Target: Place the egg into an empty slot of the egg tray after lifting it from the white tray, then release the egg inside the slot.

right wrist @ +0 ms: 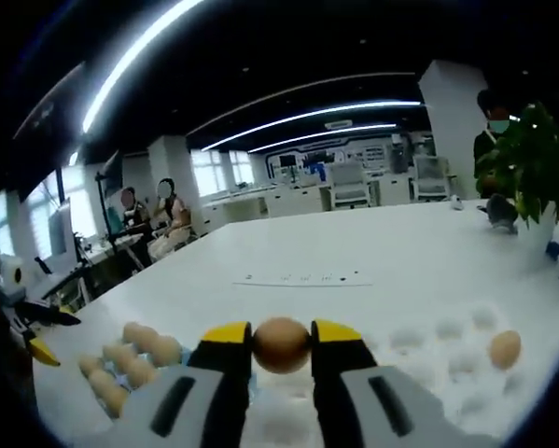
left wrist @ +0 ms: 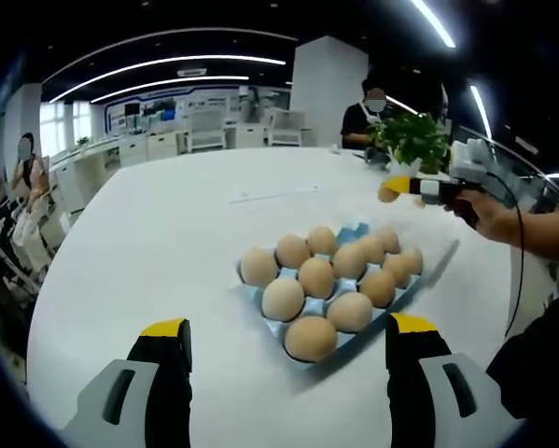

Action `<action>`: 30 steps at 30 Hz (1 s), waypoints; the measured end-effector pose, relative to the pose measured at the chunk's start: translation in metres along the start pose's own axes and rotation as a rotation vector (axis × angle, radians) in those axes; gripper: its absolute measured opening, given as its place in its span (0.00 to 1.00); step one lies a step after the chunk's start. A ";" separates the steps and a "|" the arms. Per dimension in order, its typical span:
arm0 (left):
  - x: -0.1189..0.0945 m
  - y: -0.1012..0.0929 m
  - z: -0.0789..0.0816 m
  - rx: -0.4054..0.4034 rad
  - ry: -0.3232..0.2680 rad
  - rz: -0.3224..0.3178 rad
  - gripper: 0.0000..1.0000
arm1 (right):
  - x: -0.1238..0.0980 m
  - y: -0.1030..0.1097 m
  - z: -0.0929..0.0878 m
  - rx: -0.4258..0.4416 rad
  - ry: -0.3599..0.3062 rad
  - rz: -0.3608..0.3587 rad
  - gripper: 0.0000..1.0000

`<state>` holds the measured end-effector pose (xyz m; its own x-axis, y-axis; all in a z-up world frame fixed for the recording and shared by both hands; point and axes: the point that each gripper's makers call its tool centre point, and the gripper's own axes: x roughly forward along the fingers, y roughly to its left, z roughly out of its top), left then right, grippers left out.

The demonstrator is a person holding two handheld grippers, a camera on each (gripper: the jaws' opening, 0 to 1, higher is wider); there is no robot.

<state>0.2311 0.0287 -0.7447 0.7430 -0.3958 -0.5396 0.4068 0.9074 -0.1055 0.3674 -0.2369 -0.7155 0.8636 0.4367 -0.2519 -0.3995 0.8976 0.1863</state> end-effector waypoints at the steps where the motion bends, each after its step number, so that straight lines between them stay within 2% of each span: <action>1: 0.000 0.000 0.000 0.000 0.000 -0.001 0.85 | 0.001 0.003 -0.001 -0.001 0.005 0.007 0.24; 12: 0.000 -0.001 -0.002 -0.003 0.004 0.001 0.85 | 0.014 0.035 -0.008 -0.023 0.031 0.089 0.24; 18: -0.001 0.000 -0.002 -0.002 0.004 0.003 0.85 | 0.018 0.044 -0.010 -0.031 0.042 0.118 0.24; 30: -0.001 0.002 -0.003 -0.004 0.007 0.006 0.85 | 0.034 0.070 -0.029 -0.046 0.108 0.196 0.24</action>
<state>0.2293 0.0311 -0.7472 0.7419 -0.3896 -0.5457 0.4003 0.9103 -0.1057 0.3596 -0.1576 -0.7382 0.7311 0.6050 -0.3153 -0.5726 0.7954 0.1985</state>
